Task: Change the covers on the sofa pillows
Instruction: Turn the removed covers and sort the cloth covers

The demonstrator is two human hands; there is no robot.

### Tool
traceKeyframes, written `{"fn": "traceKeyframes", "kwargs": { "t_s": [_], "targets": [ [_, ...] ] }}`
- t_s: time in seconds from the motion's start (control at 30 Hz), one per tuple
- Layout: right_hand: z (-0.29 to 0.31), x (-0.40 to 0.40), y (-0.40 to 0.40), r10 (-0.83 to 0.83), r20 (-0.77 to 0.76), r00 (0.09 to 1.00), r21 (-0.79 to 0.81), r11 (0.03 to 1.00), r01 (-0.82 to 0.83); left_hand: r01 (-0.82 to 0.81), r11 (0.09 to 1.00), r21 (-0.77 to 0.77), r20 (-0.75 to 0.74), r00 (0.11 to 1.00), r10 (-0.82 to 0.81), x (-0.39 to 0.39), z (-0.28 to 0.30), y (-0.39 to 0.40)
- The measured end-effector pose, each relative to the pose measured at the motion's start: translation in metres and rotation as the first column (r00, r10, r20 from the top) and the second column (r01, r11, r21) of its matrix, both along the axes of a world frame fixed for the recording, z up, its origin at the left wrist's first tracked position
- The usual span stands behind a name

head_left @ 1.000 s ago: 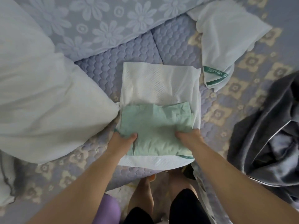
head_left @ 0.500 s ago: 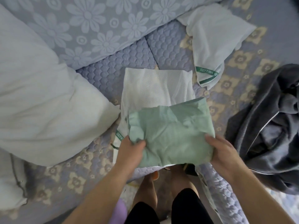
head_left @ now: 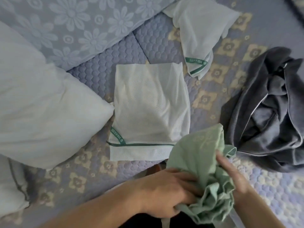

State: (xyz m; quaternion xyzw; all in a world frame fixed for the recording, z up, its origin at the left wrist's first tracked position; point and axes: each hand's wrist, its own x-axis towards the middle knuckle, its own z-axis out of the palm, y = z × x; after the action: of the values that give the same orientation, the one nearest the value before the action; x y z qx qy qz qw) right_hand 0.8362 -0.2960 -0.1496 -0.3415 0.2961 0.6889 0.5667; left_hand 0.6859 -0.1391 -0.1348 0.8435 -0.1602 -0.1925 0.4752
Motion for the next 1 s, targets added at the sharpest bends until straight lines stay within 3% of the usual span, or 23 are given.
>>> {"fn": "traceKeyframes", "kwargs": {
  "t_s": [0.07,0.1,0.17,0.2,0.27,0.3,0.37,0.43,0.6,0.67,0.77,0.83,0.9,1.0],
  "targets": [
    [-0.005,-0.015,0.005,0.246,-0.003,0.969,-0.22,0.945,-0.241,0.089,0.99,0.112,0.123,0.987,-0.102,-0.018,0.005,-0.001],
    [-0.008,-0.022,0.003,0.305,0.064,0.95,-0.345,0.9,-0.265,0.102,0.991,0.082,0.091,0.99,-0.109,-0.024,0.007,-0.002],
    [-0.01,-0.025,0.0,0.364,0.26,0.894,-0.509,0.838,-0.194,-0.064,0.996,-0.054,-0.139,0.989,0.056,-0.027,-0.001,0.002],
    [-0.015,-0.022,-0.003,0.38,0.365,0.85,-0.56,0.819,-0.126,-0.22,0.975,-0.016,-0.199,0.957,0.213,-0.03,-0.017,0.008],
    [-0.018,-0.012,-0.011,0.361,0.452,0.816,-0.601,0.799,-0.021,-0.425,0.855,0.298,-0.099,0.877,0.47,-0.038,-0.065,0.03],
    [-0.016,-0.005,-0.017,0.319,0.462,0.828,-0.598,0.801,0.025,-0.433,0.775,0.46,-0.043,0.861,0.507,-0.042,-0.09,0.045],
    [-0.015,0.009,-0.031,0.247,0.449,0.859,-0.598,0.797,0.084,-0.283,0.656,0.7,-0.089,0.877,0.473,-0.047,-0.129,0.073],
    [-0.013,0.021,-0.043,0.233,0.44,0.867,-0.594,0.799,0.087,-0.163,0.594,0.788,-0.136,0.894,0.426,-0.05,-0.152,0.091],
    [-0.013,0.027,-0.063,0.284,0.433,0.856,-0.612,0.79,0.048,-0.152,0.626,0.764,-0.148,0.904,0.4,-0.046,-0.168,0.1],
    [-0.015,0.021,-0.064,0.299,0.4,0.867,-0.626,0.78,0.02,-0.314,0.644,0.697,-0.212,0.768,0.604,-0.042,-0.164,0.106],
    [-0.016,0.007,-0.06,0.326,0.364,0.872,-0.623,0.782,-0.032,-0.575,0.582,0.575,-0.373,0.45,0.812,-0.028,-0.151,0.115],
    [-0.015,-0.003,-0.054,0.331,0.337,0.881,-0.576,0.813,-0.085,-0.664,0.517,0.541,-0.374,0.361,0.854,-0.021,-0.139,0.119],
    [-0.011,-0.016,-0.039,0.317,0.336,0.887,-0.486,0.865,-0.125,-0.666,0.492,0.561,-0.319,0.375,0.87,-0.017,-0.123,0.121],
    [-0.01,-0.041,-0.004,0.296,0.404,0.866,-0.307,0.935,-0.177,-0.661,0.535,0.526,-0.276,0.462,0.843,-0.013,-0.098,0.12]
  ]
}}
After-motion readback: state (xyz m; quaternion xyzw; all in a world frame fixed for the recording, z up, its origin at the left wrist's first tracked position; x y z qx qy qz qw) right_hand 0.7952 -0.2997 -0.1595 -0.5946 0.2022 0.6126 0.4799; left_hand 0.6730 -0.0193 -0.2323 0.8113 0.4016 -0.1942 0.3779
